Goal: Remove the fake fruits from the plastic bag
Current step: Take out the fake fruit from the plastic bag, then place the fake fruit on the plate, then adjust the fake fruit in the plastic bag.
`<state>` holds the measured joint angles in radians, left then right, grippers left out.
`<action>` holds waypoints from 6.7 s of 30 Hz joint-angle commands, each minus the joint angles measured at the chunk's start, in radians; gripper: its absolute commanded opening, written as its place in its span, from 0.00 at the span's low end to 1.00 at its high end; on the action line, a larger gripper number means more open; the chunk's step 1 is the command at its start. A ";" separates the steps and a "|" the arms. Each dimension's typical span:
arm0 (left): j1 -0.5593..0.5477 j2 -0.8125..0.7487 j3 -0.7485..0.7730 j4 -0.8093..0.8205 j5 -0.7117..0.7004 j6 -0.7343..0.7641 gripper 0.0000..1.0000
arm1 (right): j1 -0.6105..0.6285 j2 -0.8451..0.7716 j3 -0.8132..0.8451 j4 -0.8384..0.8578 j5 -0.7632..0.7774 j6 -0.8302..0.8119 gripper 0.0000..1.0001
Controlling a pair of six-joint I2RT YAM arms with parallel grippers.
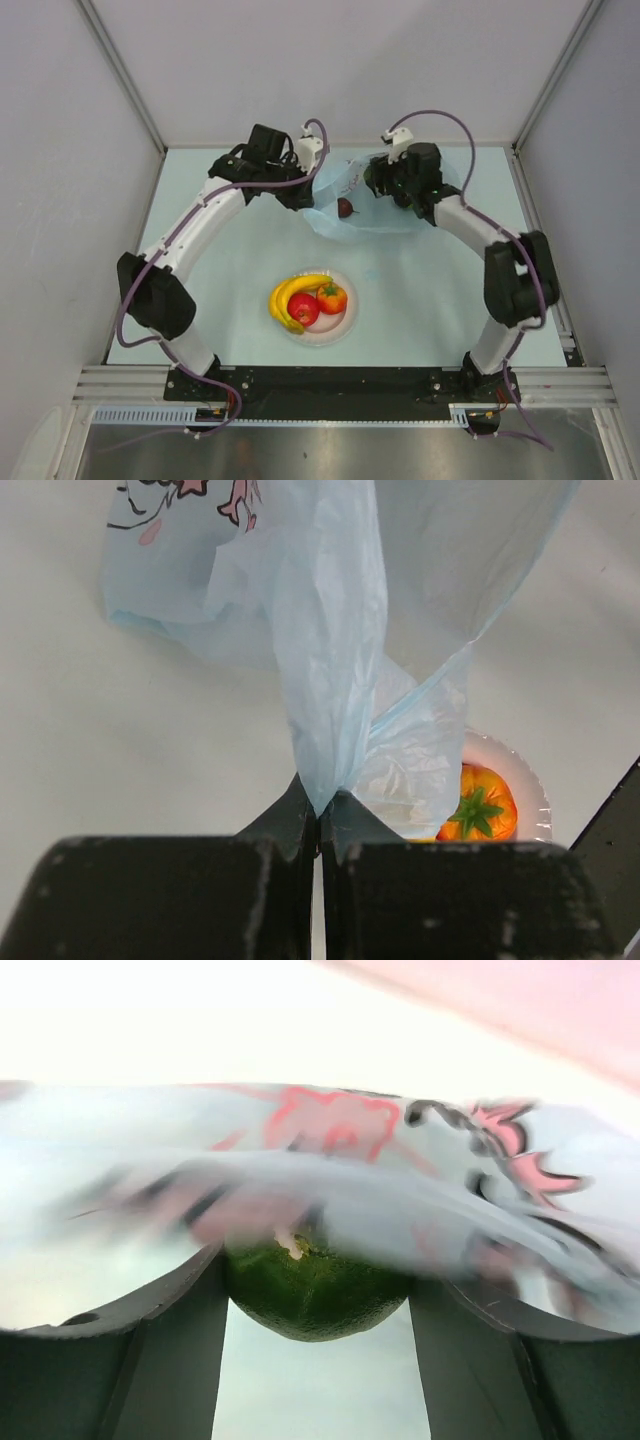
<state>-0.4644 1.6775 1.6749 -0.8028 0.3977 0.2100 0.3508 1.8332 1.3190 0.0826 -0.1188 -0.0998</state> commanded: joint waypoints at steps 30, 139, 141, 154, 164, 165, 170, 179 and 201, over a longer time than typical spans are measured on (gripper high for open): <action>0.006 -0.081 -0.110 0.208 0.199 -0.093 0.00 | 0.608 -0.730 -0.537 -0.445 -0.352 -1.083 0.51; 0.044 -0.171 -0.193 -0.038 0.233 0.100 0.00 | 0.094 0.021 -0.126 0.152 -0.166 0.166 0.78; 0.044 -0.160 -0.187 -0.044 0.228 0.118 0.00 | 0.100 0.064 -0.100 0.180 -0.191 0.204 0.86; 0.041 -0.033 -0.027 -0.099 0.270 0.109 0.00 | 0.148 0.434 0.269 0.117 -0.001 0.232 0.84; 0.041 -0.018 -0.006 -0.069 0.237 0.103 0.00 | 0.090 0.267 0.220 0.008 -0.093 0.201 0.50; 0.041 -0.009 0.003 -0.067 0.236 0.101 0.00 | 0.082 0.244 0.211 -0.006 -0.107 0.196 0.50; 0.043 0.014 0.040 -0.050 0.219 0.104 0.00 | 0.076 0.172 0.183 -0.149 -0.156 0.129 0.50; 0.038 0.063 0.086 -0.032 0.248 0.075 0.00 | 0.083 0.106 0.053 -0.274 -0.024 0.068 0.52; -0.062 0.062 0.039 -0.101 0.152 0.227 0.00 | 0.036 0.084 -0.033 -0.388 -0.162 -0.153 1.00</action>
<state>-0.5297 1.7554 1.6852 -0.9012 0.5716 0.3939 0.3912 1.9526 1.2850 -0.2592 -0.2573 -0.1661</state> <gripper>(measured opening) 0.008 0.994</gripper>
